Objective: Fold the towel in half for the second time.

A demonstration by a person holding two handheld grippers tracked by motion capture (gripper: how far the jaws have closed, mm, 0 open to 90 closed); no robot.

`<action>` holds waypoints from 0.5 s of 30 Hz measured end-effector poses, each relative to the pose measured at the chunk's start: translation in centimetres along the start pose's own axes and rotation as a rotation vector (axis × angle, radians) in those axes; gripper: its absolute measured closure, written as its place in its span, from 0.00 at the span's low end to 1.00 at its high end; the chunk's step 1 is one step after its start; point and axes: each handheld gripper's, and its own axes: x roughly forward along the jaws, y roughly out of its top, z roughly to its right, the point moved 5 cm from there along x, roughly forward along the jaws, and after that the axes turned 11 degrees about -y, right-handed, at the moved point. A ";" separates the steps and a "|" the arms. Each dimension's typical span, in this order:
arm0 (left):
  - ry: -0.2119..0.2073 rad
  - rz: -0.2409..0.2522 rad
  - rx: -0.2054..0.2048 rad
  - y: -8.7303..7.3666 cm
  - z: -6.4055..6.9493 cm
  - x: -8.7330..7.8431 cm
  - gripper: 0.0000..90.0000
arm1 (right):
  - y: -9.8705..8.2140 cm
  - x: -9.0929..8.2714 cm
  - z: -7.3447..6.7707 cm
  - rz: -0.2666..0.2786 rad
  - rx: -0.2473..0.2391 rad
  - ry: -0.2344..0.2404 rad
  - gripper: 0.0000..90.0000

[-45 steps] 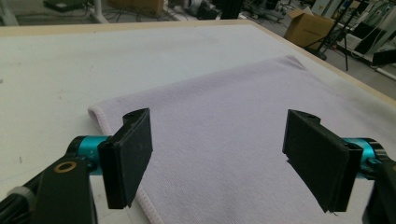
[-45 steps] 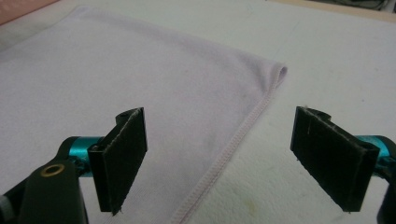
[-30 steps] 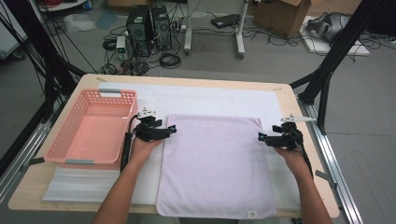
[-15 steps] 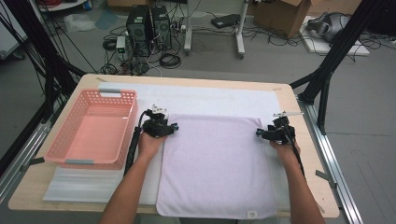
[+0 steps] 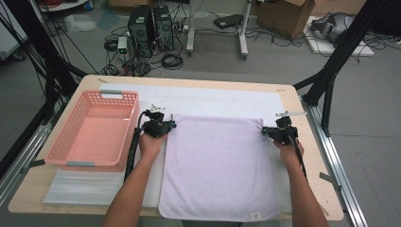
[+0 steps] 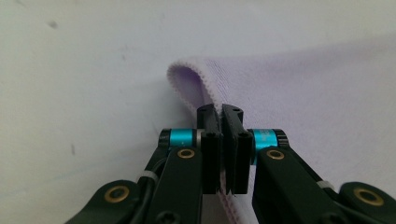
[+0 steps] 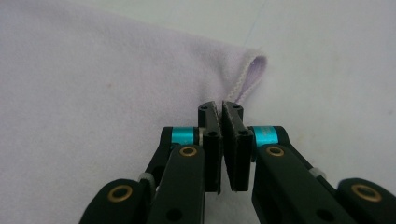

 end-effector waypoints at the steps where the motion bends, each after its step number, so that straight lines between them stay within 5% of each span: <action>1: 0.001 0.017 0.007 0.5 0.1 -0.2 0.96 | 0.3 -0.2 0.2 0.018 -0.003 -0.007 0.97; 2: 0.001 0.060 0.010 1.0 0.1 -0.4 0.96 | 0.7 -0.4 0.3 0.031 0.002 -0.009 0.97; 8: -0.006 0.125 0.040 3.4 0.2 -1.1 0.96 | 2.9 -1.0 0.9 0.118 0.032 -0.052 0.97; 13: -0.048 0.071 0.027 2.5 0.2 -1.3 0.96 | 2.7 -1.5 0.6 0.145 0.043 -0.014 0.97; 15: -0.065 0.095 0.029 2.6 0.5 -1.8 0.96 | 2.6 -2.0 0.5 0.152 0.030 -0.003 0.97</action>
